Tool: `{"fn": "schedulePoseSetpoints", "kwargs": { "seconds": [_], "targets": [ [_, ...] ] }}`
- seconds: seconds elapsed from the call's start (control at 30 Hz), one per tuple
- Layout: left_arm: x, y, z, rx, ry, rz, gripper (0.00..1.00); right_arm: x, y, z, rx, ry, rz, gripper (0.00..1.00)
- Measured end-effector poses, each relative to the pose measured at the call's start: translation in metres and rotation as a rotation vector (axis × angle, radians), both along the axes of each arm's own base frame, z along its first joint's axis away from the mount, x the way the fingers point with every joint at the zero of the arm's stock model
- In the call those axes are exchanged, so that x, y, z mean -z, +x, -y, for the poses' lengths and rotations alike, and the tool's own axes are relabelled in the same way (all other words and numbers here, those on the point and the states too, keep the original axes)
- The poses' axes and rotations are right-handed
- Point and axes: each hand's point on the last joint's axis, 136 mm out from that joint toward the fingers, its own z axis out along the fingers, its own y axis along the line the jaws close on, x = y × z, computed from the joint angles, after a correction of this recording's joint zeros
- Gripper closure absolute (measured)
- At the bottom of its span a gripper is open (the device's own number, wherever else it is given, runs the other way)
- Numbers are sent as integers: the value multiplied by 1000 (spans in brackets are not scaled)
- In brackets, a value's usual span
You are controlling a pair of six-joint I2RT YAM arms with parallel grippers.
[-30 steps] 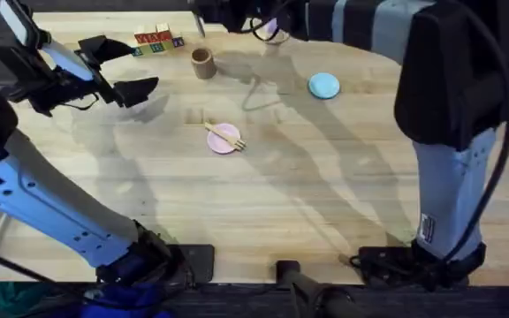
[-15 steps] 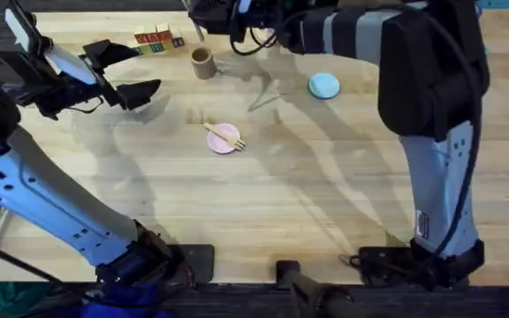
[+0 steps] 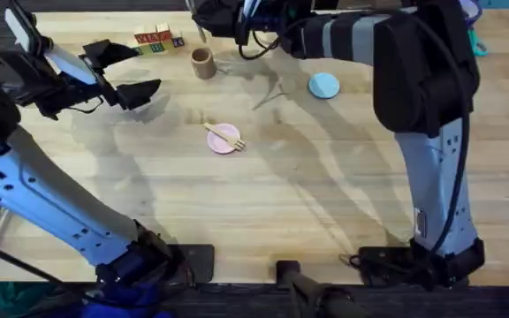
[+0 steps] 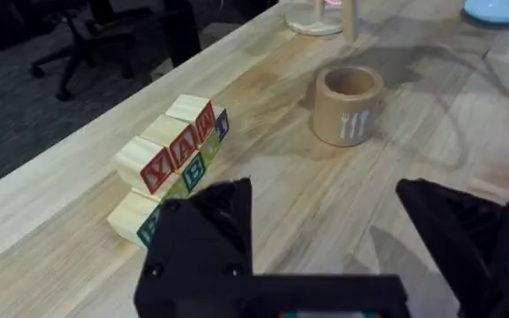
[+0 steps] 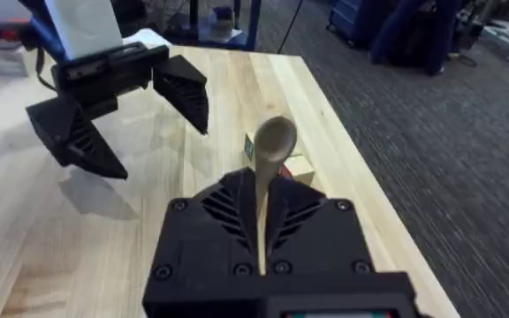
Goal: Pick up a utensil and set it on the pink plate, then put the other utensil in the container.
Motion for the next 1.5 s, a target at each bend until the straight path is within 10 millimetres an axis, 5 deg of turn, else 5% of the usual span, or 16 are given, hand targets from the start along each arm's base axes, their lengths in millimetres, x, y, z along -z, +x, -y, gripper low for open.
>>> {"fn": "schedulePoseSetpoints", "kwargs": {
  "seconds": [0.4,1.03,1.5],
  "targets": [
    [0,0,0,0,0,0,8,25,2,-2,2,4,-86,968],
    [0,0,0,0,0,0,10,29,-2,-5,-5,3,-126,968],
    [0,0,0,0,1,1,10,68,-5,-6,-5,-47,-232,968]
  ]
}}
